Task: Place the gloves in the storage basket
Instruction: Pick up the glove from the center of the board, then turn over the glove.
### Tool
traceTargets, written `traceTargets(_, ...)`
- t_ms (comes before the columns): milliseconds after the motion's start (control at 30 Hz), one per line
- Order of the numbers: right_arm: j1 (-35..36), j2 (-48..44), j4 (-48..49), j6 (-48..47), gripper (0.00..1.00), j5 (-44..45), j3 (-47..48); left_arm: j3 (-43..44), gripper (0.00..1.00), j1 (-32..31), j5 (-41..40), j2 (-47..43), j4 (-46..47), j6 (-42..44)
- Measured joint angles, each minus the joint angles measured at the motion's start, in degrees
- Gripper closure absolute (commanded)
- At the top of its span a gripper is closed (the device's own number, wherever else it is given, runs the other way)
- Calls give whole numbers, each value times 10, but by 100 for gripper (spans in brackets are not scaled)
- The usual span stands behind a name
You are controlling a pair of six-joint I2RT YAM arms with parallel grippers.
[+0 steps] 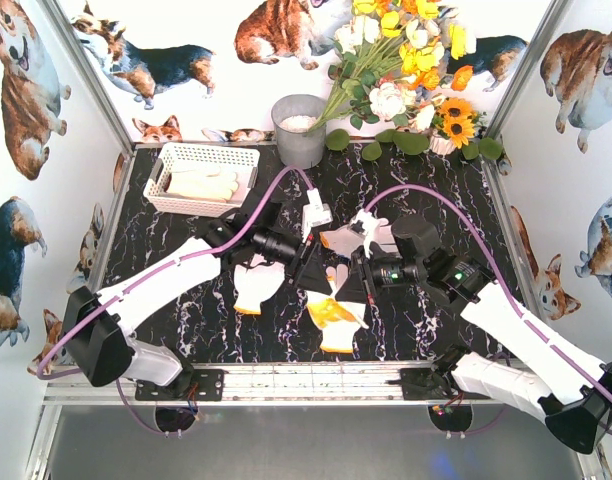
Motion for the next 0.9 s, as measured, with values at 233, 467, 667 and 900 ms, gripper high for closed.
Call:
traceTargets(233,0,12,-16,-9,80,31,9,-4,100,-3,2,-2,16,-20)
traceTargets(467,0,2,-20,8,37,132,21,-42,100,-5,-98,-40,59,-84)
traceTargets(667,-1,-17,-24,94,37,221,26,-65,100,-6,-293,-53,137,-214)
traceTargets(900,-4,-57,53,226,31,271,-25,-118,100,-6,-512,-73,246,-411)
